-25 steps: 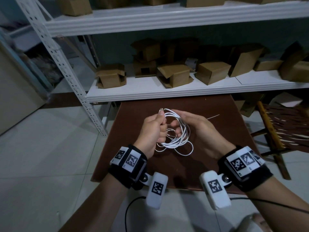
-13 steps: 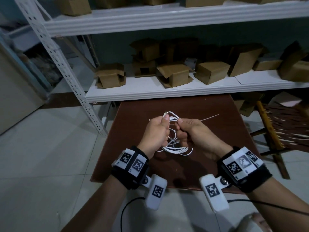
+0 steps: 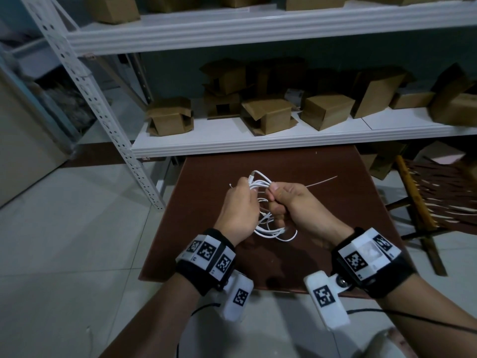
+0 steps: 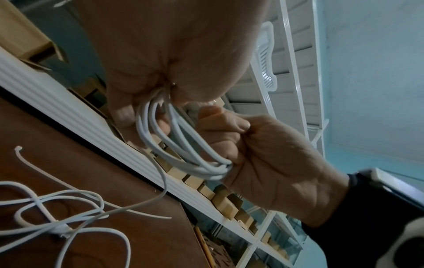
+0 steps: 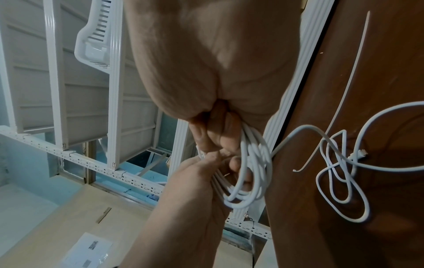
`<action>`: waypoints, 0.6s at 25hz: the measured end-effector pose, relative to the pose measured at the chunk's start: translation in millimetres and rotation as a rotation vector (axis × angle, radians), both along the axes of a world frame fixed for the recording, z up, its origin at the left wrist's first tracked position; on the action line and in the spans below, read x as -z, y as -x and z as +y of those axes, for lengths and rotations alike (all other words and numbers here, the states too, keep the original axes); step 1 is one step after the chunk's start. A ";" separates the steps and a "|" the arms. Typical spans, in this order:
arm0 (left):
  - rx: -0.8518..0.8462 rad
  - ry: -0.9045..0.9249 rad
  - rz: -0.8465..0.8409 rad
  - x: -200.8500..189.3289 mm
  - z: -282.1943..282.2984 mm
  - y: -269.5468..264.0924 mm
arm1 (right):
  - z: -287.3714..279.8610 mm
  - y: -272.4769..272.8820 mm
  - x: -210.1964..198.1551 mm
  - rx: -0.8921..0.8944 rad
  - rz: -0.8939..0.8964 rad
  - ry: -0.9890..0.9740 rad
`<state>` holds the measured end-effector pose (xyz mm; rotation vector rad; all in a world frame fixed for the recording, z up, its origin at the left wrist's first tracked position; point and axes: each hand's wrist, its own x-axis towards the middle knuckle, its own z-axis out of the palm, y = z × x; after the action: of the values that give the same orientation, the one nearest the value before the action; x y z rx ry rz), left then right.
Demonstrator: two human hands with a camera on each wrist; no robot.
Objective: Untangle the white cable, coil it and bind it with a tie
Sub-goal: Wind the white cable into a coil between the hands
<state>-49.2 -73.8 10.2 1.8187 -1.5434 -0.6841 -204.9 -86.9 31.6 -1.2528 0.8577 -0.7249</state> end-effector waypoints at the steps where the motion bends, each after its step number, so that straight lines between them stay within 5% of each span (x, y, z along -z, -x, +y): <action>1: -0.002 0.013 -0.041 -0.8 0.1 -0.1 | -0.6 -0.4 -0.2 -0.001 0.003 0.010; 10: 0.116 0.098 -0.743 -27.2 14.6 -5.3 | -2.5 2.2 -0.8 0.012 0.085 0.060; 13: 0.090 0.047 -0.816 -22.0 13.1 -2.3 | -2.5 2.0 -0.9 0.010 0.096 0.072; 15: 0.103 0.037 -0.701 -18.5 9.0 -4.6 | -3.2 1.7 -1.6 0.010 0.099 0.081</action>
<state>-44.6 -64.8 28.6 2.0800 -2.0760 -0.0366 -206.6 -90.1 33.2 -1.3665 0.9242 -0.7163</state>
